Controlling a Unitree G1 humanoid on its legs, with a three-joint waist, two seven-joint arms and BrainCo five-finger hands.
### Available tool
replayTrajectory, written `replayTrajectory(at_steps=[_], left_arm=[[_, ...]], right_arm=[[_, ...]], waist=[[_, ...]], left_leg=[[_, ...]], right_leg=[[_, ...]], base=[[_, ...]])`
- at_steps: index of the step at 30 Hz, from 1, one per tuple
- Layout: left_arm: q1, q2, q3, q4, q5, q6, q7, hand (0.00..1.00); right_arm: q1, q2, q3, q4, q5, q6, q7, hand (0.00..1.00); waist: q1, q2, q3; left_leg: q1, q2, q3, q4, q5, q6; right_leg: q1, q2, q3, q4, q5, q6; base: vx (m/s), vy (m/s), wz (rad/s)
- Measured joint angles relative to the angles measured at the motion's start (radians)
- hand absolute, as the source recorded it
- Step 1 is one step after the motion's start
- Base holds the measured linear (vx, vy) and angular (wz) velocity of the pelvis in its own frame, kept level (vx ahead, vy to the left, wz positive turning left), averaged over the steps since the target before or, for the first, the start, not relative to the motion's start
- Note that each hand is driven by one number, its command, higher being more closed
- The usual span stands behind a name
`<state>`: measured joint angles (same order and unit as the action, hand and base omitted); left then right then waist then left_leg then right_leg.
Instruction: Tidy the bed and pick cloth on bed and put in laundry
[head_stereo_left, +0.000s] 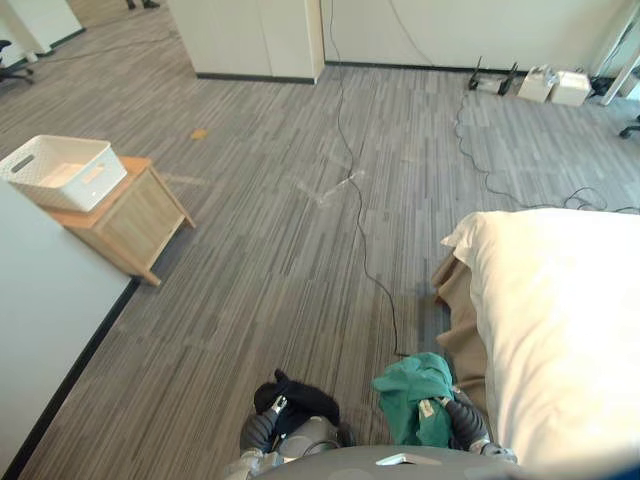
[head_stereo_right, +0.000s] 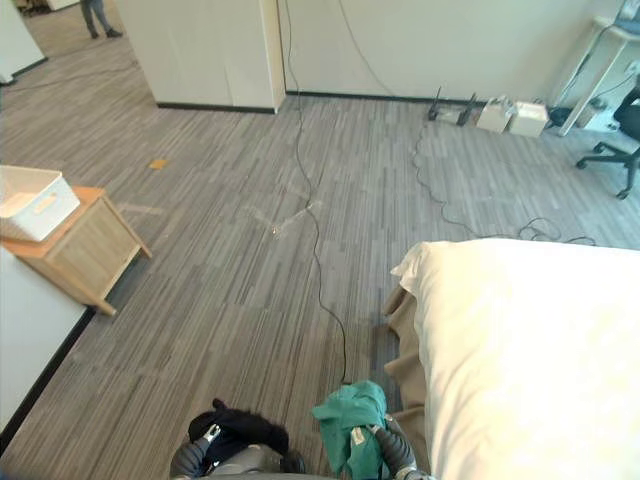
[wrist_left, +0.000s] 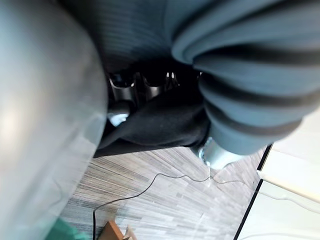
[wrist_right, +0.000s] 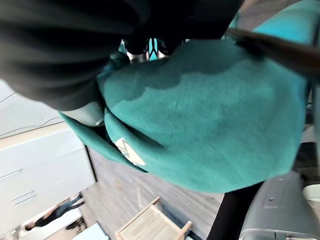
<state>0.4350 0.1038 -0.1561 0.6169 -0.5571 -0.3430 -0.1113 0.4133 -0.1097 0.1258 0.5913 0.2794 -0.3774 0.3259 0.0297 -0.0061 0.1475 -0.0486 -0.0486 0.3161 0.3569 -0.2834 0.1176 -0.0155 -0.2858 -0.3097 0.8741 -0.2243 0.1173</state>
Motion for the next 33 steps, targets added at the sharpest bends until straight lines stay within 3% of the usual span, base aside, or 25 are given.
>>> replayTrajectory(at_steps=[1,2,4,7,8,10,12,13,14,15,16,17,18,19,20,22,23,24,25,26,28,29,30,32,33], left_arm=[[0.003,0.014,-0.001,0.001,-0.001,-0.012,-0.002,1.00],[0.003,0.028,-0.008,0.005,-0.001,-0.017,-0.002,1.00],[-0.003,0.032,-0.021,0.006,-0.001,-0.018,-0.003,1.00],[-0.027,0.031,-0.022,0.006,-0.002,-0.018,-0.013,1.00],[-0.048,0.030,-0.021,0.007,-0.002,-0.018,-0.013,1.00],[-0.062,0.026,-0.021,0.024,-0.004,-0.018,-0.014,1.00],[-0.079,0.027,-0.019,0.075,-0.013,-0.018,-0.016,1.00],[-0.079,0.028,-0.018,0.084,-0.013,-0.018,-0.016,1.00],[-0.069,0.028,0.000,0.099,-0.022,-0.019,-0.028,1.00],[-0.066,0.016,0.014,0.116,-0.025,-0.019,-0.039,1.00],[-0.064,0.015,0.017,0.116,-0.036,-0.022,-0.043,1.00],[-0.064,0.006,0.020,0.115,-0.054,-0.036,-0.058,1.00],[-0.062,0.000,0.022,0.114,-0.059,-0.040,-0.063,1.00],[-0.061,-0.014,0.030,0.114,-0.063,-0.041,-0.079,1.00],[-0.060,-0.029,0.033,0.111,-0.074,-0.042,-0.103,1.00],[-0.059,-0.041,0.038,0.092,-0.080,-0.060,-0.126,1.00],[-0.053,-0.045,0.038,0.068,-0.078,-0.065,-0.137,1.00],[-0.051,-0.046,0.038,0.061,-0.078,-0.066,-0.143,1.00],[-0.042,-0.051,0.038,0.028,-0.079,-0.067,-0.159,1.00],[-0.038,-0.052,0.038,0.018,-0.080,-0.067,-0.165,1.00],[-0.028,-0.053,0.038,-0.003,-0.081,-0.066,-0.168,1.00],[-0.028,-0.054,0.038,-0.006,-0.089,-0.058,-0.168,1.00],[-0.028,-0.055,0.037,-0.006,-0.090,-0.055,-0.168,1.00],[-0.067,-0.055,0.035,-0.006,-0.105,-0.052,-0.168,1.00],[-0.079,-0.055,0.030,-0.005,-0.121,-0.052,-0.170,1.00]], right_arm=[[0.018,0.015,-0.001,0.010,-0.010,-0.050,0.012,1.00],[0.021,0.014,-0.001,0.017,-0.012,-0.088,0.022,1.00],[0.031,0.015,0.000,0.017,-0.011,-0.136,0.025,1.00],[0.022,0.017,0.000,0.045,-0.009,-0.202,0.023,1.00],[0.005,0.015,0.000,0.076,-0.010,-0.221,0.019,1.00],[-0.007,0.015,-0.003,0.091,-0.010,-0.241,0.016,1.00],[-0.023,0.016,-0.017,0.094,-0.031,-0.251,0.018,1.00],[-0.023,0.016,-0.018,0.092,-0.034,-0.252,0.020,1.00],[-0.024,0.017,-0.017,0.079,-0.048,-0.249,0.022,1.00],[-0.027,0.008,-0.019,0.061,-0.050,-0.249,0.025,1.00],[-0.025,0.006,-0.018,0.054,-0.052,-0.248,0.029,1.00],[-0.023,-0.009,-0.015,0.035,-0.055,-0.240,0.043,1.00],[-0.022,-0.017,-0.011,0.028,-0.056,-0.238,0.044,1.00],[-0.022,-0.033,-0.003,0.016,-0.057,-0.234,0.041,1.00],[-0.023,-0.048,0.002,0.015,-0.056,-0.228,0.036,1.00],[-0.026,-0.060,0.004,0.026,-0.056,-0.220,0.023,1.00],[-0.028,-0.067,0.005,0.039,-0.057,-0.215,0.013,1.00],[-0.030,-0.069,0.005,0.041,-0.057,-0.212,0.011,1.00],[-0.039,-0.079,0.005,0.051,-0.059,-0.204,-0.001,1.00],[-0.042,-0.081,0.005,0.055,-0.060,-0.203,-0.002,1.00],[-0.044,-0.083,0.005,0.061,-0.071,-0.198,-0.005,1.00],[-0.045,-0.081,0.003,0.067,-0.083,-0.197,-0.005,1.00],[-0.045,-0.081,0.001,0.067,-0.086,-0.197,-0.005,1.00],[-0.041,-0.063,-0.016,0.079,-0.099,-0.198,-0.007,1.00],[-0.042,-0.057,-0.028,0.083,-0.100,-0.200,-0.010,1.00]], waist=[[-0.012,-0.022,0.016],[-0.022,-0.029,0.021],[-0.040,-0.028,0.021],[-0.051,-0.016,0.034],[-0.047,-0.008,0.039],[-0.049,0.010,0.050],[-0.052,0.021,0.060],[-0.053,0.019,0.062],[-0.071,0.015,0.061],[-0.086,0.044,0.059],[-0.091,0.048,0.055],[-0.094,0.062,0.060],[-0.093,0.068,0.064],[-0.094,0.081,0.072],[-0.094,0.089,0.085],[-0.091,0.098,0.105],[-0.081,0.093,0.114],[-0.078,0.096,0.115],[-0.073,0.106,0.121],[-0.070,0.107,0.121],[-0.067,0.107,0.123],[-0.067,0.104,0.124],[-0.069,0.104,0.124],[-0.077,0.096,0.130],[-0.080,0.098,0.129]], left_leg=[[0.044,-0.025,-0.012,-0.018,-0.004,0.003],[0.082,-0.029,-0.034,-0.039,-0.006,-0.002],[0.127,-0.029,-0.075,-0.086,-0.003,-0.009],[0.180,-0.009,-0.131,-0.113,0.006,-0.027],[0.203,0.009,-0.159,-0.111,-0.004,-0.048],[0.229,0.039,-0.183,-0.111,-0.023,-0.081],[0.272,0.071,-0.200,-0.116,-0.058,-0.143],[0.284,0.072,-0.203,-0.117,-0.066,-0.156],[0.319,0.085,-0.224,-0.108,-0.100,-0.196],[0.328,0.128,-0.237,-0.085,-0.118,-0.208],[0.324,0.138,-0.242,-0.065,-0.116,-0.210],[0.278,0.175,-0.246,0.048,-0.089,-0.232],[0.255,0.187,-0.246,0.104,-0.072,-0.236],[0.185,0.216,-0.247,0.262,0.001,-0.229],[0.094,0.262,-0.253,0.462,0.122,-0.212],[-0.006,0.297,-0.248,0.704,0.108,-0.178],[-0.069,0.284,-0.258,0.800,0.096,-0.168],[-0.086,0.276,-0.258,0.809,0.093,-0.165],[-0.164,0.217,-0.235,0.778,0.071,-0.170],[-0.184,0.199,-0.217,0.742,0.061,-0.168],[-0.214,0.164,-0.168,0.618,0.036,-0.174],[-0.210,0.118,-0.104,0.404,0.029,-0.180],[-0.209,0.103,-0.090,0.340,0.031,-0.181],[-0.196,0.038,0.038,0.003,0.142,-0.153],[-0.197,0.024,0.091,-0.079,0.198,-0.126]], right_leg=[[-0.064,-0.048,0.019,0.198,0.027,-0.010],[-0.097,-0.056,0.017,0.271,0.012,-0.035],[-0.153,-0.047,-0.012,0.258,-0.020,-0.049],[-0.192,-0.018,-0.076,0.023,-0.071,-0.036],[-0.194,0.013,-0.101,-0.163,-0.067,-0.036],[-0.207,0.052,-0.109,-0.360,-0.010,-0.042],[-0.249,0.079,-0.058,-0.547,0.133,-0.046],[-0.257,0.076,-0.053,-0.555,0.154,-0.047],[-0.270,0.071,-0.030,-0.515,0.191,-0.083],[-0.294,0.079,-0.036,-0.411,0.181,-0.134],[-0.296,0.080,-0.043,-0.389,0.148,-0.142],[-0.290,0.095,-0.067,-0.345,0.079,-0.162],[-0.284,0.103,-0.074,-0.340,0.063,-0.171],[-0.259,0.121,-0.090,-0.342,0.033,-0.187],[-0.203,0.152,-0.092,-0.373,0.004,-0.203],[-0.108,0.189,-0.094,-0.428,-0.035,-0.214],[-0.037,0.209,-0.087,-0.476,-0.062,-0.226],[-0.016,0.216,-0.083,-0.495,-0.068,-0.230],[0.067,0.248,-0.055,-0.585,-0.076,-0.235],[0.088,0.254,-0.051,-0.610,-0.078,-0.237],[0.130,0.265,-0.035,-0.653,-0.075,-0.239],[0.177,0.267,-0.028,-0.676,-0.059,-0.219],[0.190,0.268,-0.030,-0.681,-0.059,-0.216],[0.282,0.271,-0.041,-0.735,-0.075,-0.177],[0.316,0.282,-0.055,-0.755,-0.081,-0.161]], base=[[0.24,0.046,0.20],[0.23,0.032,0.26],[0.25,0.014,0.51],[0.32,-0.035,0.77],[0.39,-0.094,0.68],[0.40,-0.128,0.58],[0.40,-0.205,0.34],[0.53,-0.362,0.39],[0.57,-0.406,0.49],[0.49,-0.350,0.52],[0.49,-0.372,0.42],[0.39,-0.321,0.23],[0.57,-0.491,0.15],[0.45,-0.406,0.01],[0.44,-0.377,-0.01],[0.41,-0.313,-0.07],[0.40,-0.288,-0.13],[0.43,-0.305,-0.33],[0.41,-0.266,-0.35],[0.40,-0.244,-0.50],[0.36,-0.116,-0.50],[0.47,-0.095,-0.47],[0.60,-0.101,-0.47],[0.58,-0.077,-0.11],[0.53,-0.042,0.06]])
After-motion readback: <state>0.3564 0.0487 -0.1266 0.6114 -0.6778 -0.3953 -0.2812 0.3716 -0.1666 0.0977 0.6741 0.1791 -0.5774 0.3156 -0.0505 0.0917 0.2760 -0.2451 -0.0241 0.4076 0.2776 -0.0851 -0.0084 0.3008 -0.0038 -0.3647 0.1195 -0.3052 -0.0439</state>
